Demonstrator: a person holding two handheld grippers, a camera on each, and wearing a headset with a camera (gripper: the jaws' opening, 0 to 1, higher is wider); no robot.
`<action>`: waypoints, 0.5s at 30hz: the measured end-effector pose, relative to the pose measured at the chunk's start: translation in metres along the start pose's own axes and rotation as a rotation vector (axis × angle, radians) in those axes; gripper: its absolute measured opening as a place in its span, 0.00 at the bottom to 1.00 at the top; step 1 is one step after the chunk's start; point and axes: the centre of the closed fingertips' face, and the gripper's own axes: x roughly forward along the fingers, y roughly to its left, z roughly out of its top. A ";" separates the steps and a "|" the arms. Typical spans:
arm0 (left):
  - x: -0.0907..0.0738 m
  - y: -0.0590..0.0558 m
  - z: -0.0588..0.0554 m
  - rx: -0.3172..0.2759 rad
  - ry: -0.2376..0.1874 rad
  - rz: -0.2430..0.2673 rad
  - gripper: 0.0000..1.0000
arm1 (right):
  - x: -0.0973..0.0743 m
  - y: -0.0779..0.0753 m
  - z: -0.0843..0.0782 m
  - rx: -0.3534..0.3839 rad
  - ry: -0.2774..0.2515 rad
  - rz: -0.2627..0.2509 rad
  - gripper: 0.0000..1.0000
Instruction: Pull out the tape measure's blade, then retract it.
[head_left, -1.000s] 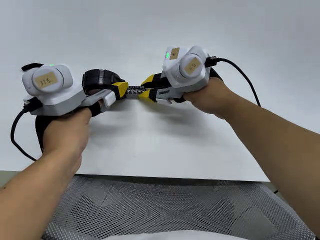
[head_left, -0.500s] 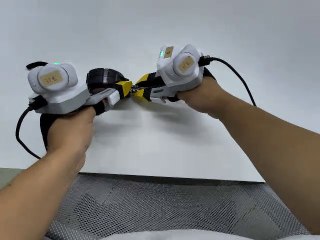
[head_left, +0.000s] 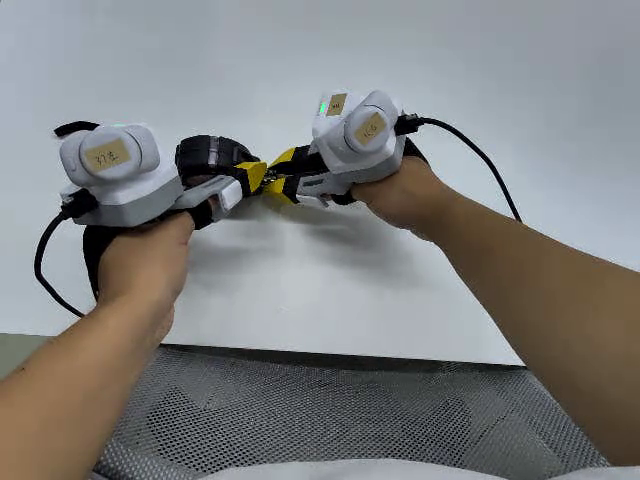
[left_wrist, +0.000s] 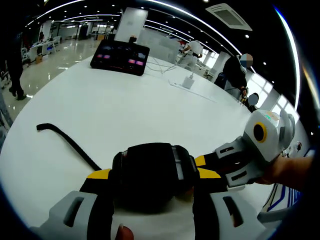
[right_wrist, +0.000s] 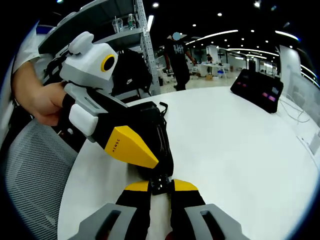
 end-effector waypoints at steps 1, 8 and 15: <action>0.000 0.000 0.000 0.004 0.000 0.000 0.60 | 0.000 0.000 0.000 -0.002 0.001 -0.001 0.11; -0.001 0.000 0.000 0.016 0.000 0.005 0.61 | -0.001 0.002 0.000 0.020 0.004 0.003 0.13; 0.001 -0.001 -0.001 0.036 0.005 -0.004 0.62 | -0.001 0.008 0.001 0.050 0.004 0.028 0.21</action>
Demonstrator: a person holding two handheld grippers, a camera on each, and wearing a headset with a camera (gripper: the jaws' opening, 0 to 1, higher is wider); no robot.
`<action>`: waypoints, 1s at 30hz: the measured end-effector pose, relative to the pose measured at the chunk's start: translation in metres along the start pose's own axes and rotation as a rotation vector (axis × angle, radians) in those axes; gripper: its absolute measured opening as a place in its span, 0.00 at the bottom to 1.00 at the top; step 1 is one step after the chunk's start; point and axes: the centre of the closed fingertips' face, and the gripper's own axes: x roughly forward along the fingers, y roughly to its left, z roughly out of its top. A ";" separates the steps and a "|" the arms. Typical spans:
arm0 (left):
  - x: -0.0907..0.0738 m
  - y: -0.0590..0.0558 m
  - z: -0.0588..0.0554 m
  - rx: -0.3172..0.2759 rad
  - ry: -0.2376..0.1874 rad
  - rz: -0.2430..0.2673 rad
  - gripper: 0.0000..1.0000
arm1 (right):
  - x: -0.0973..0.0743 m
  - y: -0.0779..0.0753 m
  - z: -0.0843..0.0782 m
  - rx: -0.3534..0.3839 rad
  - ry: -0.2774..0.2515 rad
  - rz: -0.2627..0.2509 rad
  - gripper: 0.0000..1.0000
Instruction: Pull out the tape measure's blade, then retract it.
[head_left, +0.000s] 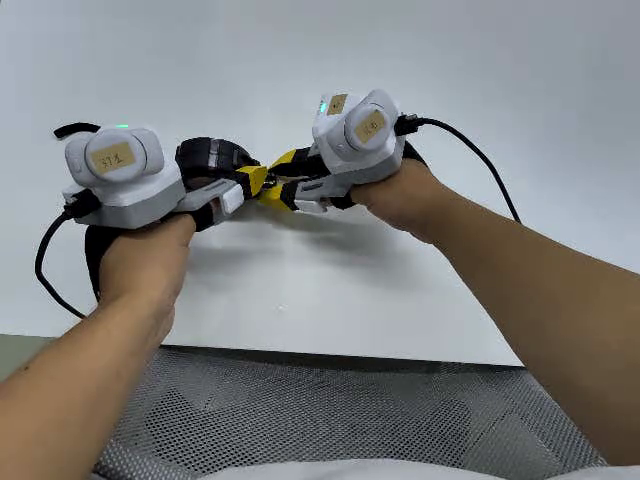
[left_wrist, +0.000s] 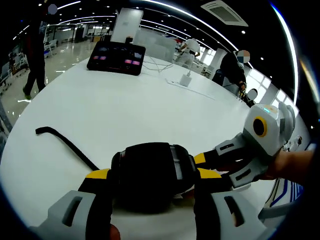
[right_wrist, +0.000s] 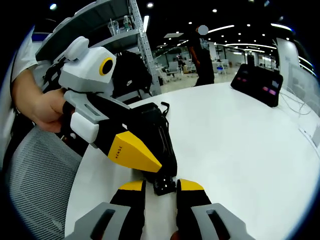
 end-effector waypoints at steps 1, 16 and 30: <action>0.000 0.000 0.000 -0.001 0.001 -0.002 0.62 | 0.000 0.000 0.000 -0.005 0.002 0.001 0.20; -0.006 0.002 -0.003 -0.004 -0.010 -0.021 0.64 | -0.011 -0.001 -0.001 0.000 -0.018 -0.021 0.20; -0.025 0.002 -0.004 0.065 -0.031 -0.076 0.67 | -0.044 -0.004 -0.004 0.067 -0.063 -0.085 0.26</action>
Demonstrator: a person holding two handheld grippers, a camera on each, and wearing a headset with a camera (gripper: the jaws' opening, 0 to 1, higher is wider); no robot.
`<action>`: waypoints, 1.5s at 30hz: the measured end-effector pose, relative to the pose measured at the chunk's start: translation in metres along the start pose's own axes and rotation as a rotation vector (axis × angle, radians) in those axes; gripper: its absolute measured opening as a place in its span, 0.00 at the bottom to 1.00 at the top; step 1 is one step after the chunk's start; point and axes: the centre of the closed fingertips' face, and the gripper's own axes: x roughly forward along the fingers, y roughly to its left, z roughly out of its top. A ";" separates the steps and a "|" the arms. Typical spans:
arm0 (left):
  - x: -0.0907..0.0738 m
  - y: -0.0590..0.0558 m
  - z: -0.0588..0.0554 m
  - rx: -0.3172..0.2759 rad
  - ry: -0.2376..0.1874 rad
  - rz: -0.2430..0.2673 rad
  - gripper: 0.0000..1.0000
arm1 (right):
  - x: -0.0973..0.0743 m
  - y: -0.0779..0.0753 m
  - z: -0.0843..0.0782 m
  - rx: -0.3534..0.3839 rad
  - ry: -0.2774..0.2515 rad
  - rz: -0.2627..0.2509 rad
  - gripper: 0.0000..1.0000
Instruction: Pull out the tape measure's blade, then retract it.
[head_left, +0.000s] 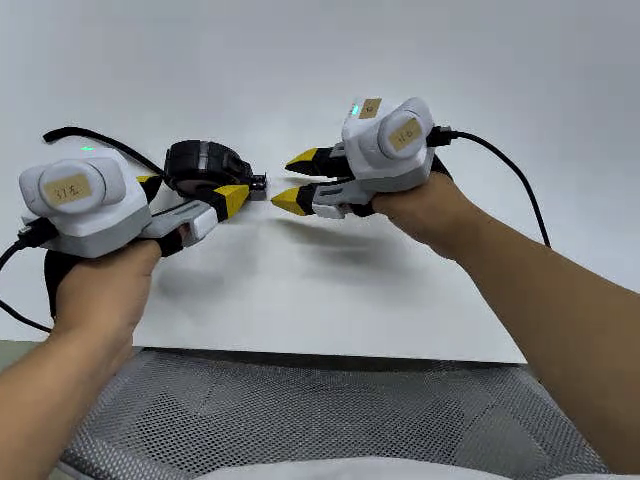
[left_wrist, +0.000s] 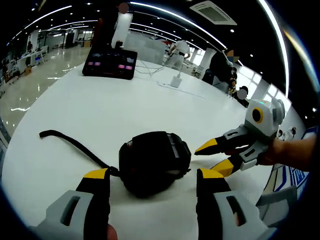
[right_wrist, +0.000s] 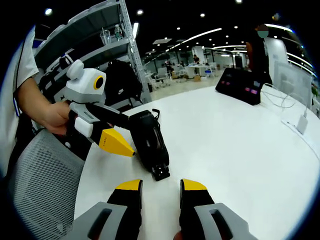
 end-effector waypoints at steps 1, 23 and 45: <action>-0.002 0.000 0.000 0.004 0.000 -0.004 0.67 | -0.003 0.000 0.000 0.002 -0.004 -0.006 0.27; -0.030 -0.002 0.003 0.071 -0.013 -0.087 0.72 | -0.050 -0.002 -0.011 -0.006 0.010 -0.116 0.46; -0.048 -0.006 -0.005 0.210 0.036 -0.160 0.74 | -0.103 0.006 -0.035 -0.006 0.048 -0.212 0.59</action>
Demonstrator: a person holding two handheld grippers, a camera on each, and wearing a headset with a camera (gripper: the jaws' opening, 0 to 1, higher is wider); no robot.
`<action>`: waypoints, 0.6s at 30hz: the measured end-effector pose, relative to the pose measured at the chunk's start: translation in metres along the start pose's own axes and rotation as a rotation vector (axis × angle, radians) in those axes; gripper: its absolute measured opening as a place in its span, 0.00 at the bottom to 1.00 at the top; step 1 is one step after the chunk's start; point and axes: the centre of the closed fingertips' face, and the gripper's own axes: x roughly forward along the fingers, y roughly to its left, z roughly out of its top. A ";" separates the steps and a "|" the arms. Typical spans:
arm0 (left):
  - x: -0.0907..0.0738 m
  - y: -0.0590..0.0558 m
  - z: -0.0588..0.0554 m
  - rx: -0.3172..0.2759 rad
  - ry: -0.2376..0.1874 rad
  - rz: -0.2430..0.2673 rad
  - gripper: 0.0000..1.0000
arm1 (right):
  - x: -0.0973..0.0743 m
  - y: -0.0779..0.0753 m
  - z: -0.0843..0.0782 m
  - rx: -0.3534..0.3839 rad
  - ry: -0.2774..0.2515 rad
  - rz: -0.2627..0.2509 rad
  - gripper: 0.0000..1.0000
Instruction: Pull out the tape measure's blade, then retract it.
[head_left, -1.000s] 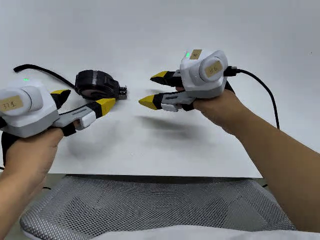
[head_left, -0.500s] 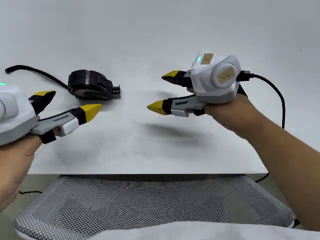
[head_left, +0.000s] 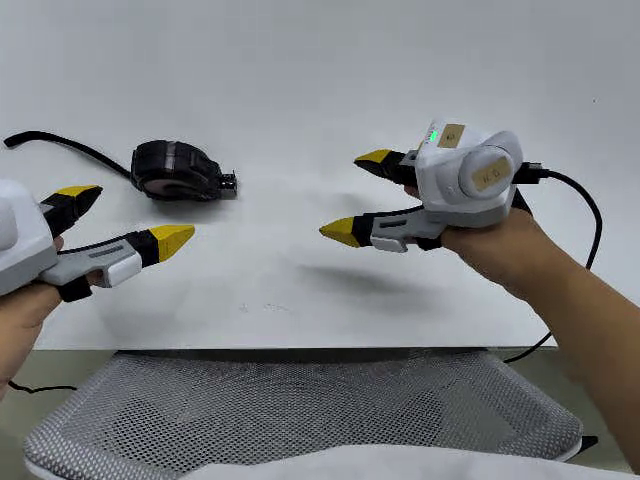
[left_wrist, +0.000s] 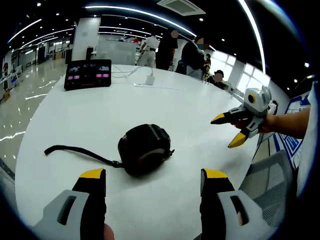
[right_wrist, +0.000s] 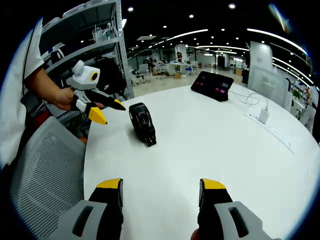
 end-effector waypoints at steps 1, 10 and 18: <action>-0.001 -0.001 -0.001 0.003 0.003 -0.004 0.74 | -0.003 0.000 -0.001 0.007 -0.001 -0.001 0.59; -0.006 -0.003 -0.002 0.021 0.012 -0.016 0.77 | -0.024 -0.003 -0.009 0.031 0.004 -0.045 0.63; -0.015 -0.006 -0.007 0.047 0.034 -0.031 0.80 | -0.044 -0.007 -0.015 0.043 0.007 -0.101 0.72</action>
